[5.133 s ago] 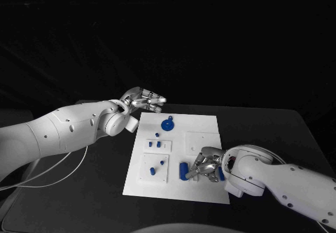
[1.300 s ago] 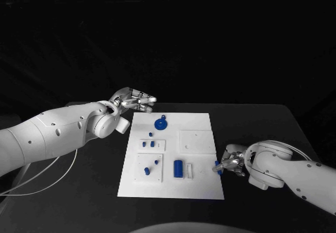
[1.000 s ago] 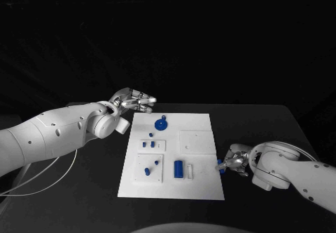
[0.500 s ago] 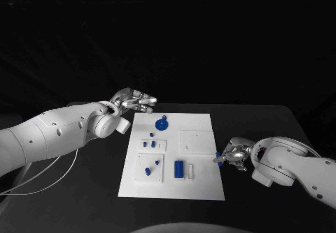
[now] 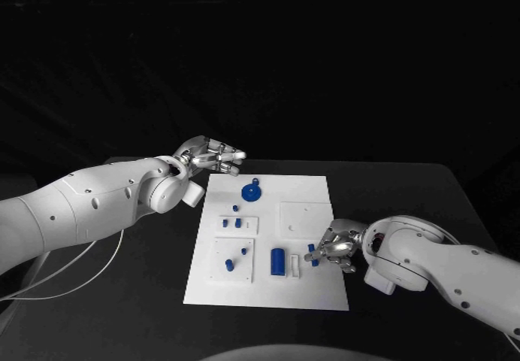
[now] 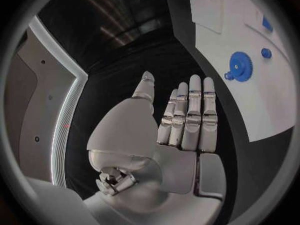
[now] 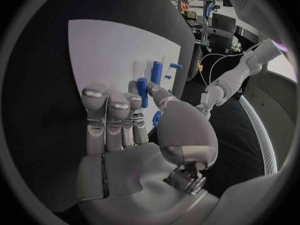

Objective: Assemble the parts on the task board

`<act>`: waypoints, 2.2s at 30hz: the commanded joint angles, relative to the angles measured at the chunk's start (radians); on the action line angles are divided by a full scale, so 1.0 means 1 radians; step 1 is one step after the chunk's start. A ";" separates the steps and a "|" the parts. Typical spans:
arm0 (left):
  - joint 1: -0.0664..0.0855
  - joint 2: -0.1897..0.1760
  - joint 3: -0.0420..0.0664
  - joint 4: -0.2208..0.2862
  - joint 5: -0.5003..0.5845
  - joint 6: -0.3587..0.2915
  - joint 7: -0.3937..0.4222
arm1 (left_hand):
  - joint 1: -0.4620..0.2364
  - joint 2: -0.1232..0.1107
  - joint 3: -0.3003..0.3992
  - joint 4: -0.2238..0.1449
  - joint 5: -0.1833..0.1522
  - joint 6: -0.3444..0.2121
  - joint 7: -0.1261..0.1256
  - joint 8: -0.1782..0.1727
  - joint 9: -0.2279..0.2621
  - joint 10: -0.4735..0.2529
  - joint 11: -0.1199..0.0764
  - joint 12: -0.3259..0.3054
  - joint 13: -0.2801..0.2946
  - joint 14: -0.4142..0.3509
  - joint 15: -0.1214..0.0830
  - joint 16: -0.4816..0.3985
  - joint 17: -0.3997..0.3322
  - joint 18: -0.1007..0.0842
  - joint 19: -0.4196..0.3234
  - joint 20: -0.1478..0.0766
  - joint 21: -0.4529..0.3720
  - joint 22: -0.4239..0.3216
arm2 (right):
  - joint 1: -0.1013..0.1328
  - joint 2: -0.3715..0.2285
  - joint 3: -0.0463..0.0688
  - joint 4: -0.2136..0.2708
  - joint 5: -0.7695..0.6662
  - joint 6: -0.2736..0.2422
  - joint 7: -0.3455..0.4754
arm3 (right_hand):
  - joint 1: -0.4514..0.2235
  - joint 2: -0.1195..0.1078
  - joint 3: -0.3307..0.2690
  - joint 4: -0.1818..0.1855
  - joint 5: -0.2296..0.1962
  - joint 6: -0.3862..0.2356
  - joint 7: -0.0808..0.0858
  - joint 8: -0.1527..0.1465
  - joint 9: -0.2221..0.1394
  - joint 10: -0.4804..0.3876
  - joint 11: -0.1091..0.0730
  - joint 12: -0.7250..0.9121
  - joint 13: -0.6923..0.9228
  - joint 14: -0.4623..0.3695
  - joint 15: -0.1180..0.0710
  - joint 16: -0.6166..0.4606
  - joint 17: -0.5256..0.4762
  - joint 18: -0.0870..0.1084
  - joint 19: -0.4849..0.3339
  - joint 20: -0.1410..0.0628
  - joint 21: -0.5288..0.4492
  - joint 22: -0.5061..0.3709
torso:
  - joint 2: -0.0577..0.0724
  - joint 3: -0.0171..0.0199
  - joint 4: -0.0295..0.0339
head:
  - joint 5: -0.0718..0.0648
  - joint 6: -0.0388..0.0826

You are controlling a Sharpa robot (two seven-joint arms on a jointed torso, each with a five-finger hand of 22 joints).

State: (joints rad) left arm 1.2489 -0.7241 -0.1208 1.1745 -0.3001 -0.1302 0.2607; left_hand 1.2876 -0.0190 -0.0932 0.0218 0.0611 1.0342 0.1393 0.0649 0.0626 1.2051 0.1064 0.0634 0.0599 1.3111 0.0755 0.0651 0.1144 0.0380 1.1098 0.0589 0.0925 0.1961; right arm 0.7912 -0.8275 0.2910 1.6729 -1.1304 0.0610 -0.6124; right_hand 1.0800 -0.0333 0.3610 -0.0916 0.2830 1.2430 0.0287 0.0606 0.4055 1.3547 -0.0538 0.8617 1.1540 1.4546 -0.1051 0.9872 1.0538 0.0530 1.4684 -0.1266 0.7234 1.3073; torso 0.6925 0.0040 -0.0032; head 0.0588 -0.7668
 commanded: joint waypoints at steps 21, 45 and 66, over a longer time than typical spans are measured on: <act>0.000 0.007 0.000 0.001 -0.001 0.024 0.002 | -0.004 0.013 -0.004 0.003 -0.003 -0.008 0.000 0.000 0.001 -0.007 -0.001 -0.003 0.001 -0.003 -0.001 -0.002 0.001 -0.007 0.002 -0.001 0.006 -0.002 | -0.001 0.102 -0.046 -0.080 -0.011 0.052 -0.025 | 0.001 0.020 0.152 -0.176 0.012 -0.003 0.003 0.004 -0.002 0.002 -0.001 -0.001 -0.001 0.000 0.003 0.006 0.000 -0.003 0.051 0.003 -0.010 0.073 | 0.000 0.0009 -0.0003 | 0.005 -0.006; 0.000 0.006 0.000 0.001 -0.001 0.027 -0.001 | -0.004 0.014 -0.005 0.003 -0.004 -0.008 0.000 0.000 0.001 -0.007 -0.001 -0.003 0.001 -0.003 -0.001 -0.002 0.001 -0.007 0.002 -0.001 0.006 -0.003 | -0.001 0.128 -0.055 -0.103 -0.007 0.028 -0.003 | -0.017 0.012 -0.073 -0.110 -0.008 -0.002 -0.018 0.002 -0.024 -0.004 -0.006 -0.009 -0.005 -0.001 -0.002 -0.004 -0.005 -0.005 0.051 -0.003 -0.024 0.070 | -0.001 0.0007 -0.0013 | 0.014 -0.007; 0.000 0.005 -0.001 0.001 -0.001 0.027 -0.004 | -0.004 0.014 -0.005 0.003 -0.004 -0.008 0.000 0.000 0.001 -0.007 -0.001 -0.003 0.001 -0.003 -0.001 -0.002 0.001 -0.007 0.002 -0.001 0.006 -0.003 | -0.001 0.115 -0.055 -0.096 0.004 -0.007 0.038 | 0.021 0.018 -0.288 -0.006 -0.026 0.005 -0.009 0.003 -0.122 -0.010 -0.002 -0.011 -0.011 -0.001 -0.001 -0.013 -0.003 -0.001 0.052 -0.003 -0.033 0.067 | 0.000 0.0017 -0.0021 | 0.016 -0.006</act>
State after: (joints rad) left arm 1.2490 -0.7202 -0.1222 1.1738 -0.3002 -0.1174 0.2526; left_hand 1.2829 -0.0143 -0.0930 0.0217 0.0611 1.0342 0.1392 0.0649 0.0626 1.2051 0.1064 0.0634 0.0599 1.3111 0.0755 0.0650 0.1138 0.0381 1.1098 0.0589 0.0925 0.1940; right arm 0.7915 -0.7134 0.2362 1.5744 -1.1326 0.0714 -0.6040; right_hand 1.1046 -0.0117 0.0745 -0.1003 0.2553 1.2471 0.0171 0.0657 0.2805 1.3489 -0.0554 0.8573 1.1437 1.4559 -0.1034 0.9788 1.0507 0.0530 1.4684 -0.1266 0.6930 1.3073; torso 0.6921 0.0058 -0.0050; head 0.0750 -0.7734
